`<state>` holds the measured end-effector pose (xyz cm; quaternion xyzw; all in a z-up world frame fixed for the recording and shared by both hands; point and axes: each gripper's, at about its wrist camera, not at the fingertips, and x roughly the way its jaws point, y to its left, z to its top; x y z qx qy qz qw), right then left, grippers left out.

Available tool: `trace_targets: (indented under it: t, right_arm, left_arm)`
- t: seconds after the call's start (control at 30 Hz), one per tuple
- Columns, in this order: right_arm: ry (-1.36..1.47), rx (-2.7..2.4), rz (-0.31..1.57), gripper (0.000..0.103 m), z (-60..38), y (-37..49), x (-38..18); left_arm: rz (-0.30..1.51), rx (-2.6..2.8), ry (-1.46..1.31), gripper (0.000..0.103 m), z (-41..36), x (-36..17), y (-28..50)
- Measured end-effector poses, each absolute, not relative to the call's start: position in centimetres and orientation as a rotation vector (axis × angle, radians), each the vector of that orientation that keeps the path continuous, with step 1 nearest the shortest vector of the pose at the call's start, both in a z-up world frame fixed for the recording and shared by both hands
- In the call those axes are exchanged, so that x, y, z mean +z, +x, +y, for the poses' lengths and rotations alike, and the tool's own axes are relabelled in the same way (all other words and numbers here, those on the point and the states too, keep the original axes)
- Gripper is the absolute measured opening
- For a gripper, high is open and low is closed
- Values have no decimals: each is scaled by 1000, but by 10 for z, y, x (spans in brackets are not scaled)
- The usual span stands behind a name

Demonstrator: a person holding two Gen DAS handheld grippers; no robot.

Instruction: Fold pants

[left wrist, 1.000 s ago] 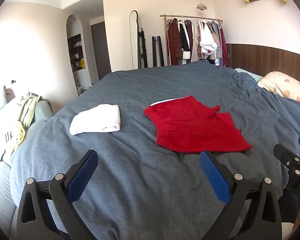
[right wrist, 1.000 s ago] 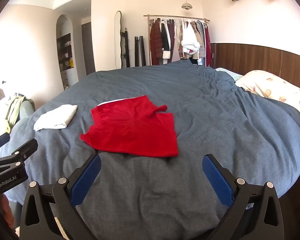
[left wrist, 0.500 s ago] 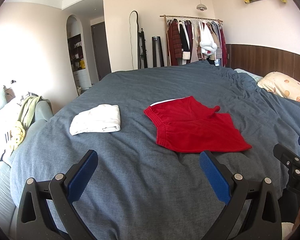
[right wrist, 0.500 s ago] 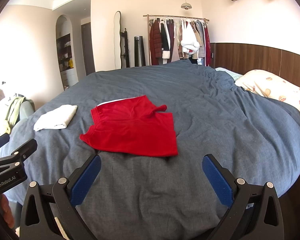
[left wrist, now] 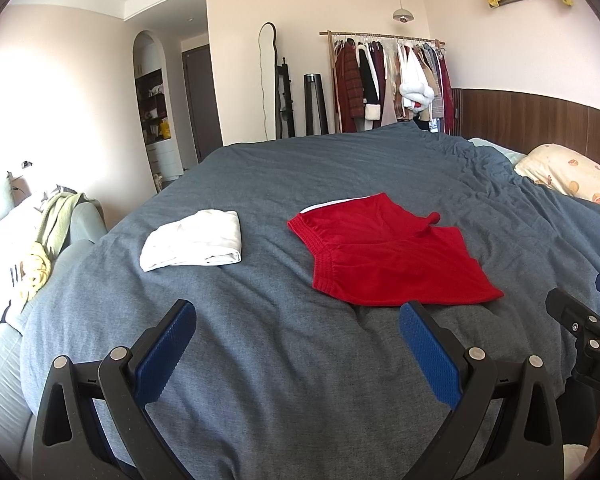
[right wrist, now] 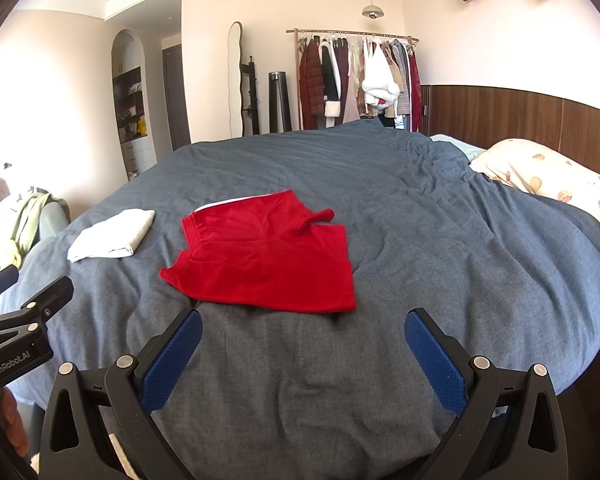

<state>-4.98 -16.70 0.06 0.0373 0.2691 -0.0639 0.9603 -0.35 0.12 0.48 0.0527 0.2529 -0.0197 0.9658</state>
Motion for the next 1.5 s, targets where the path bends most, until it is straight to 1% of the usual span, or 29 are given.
trace_targets:
  t: [1.5]
  right_arm:
    - [69,-122,557,102,-169,-47,-1]
  left_arm:
    - [522,-41,115,103,1,9,2]
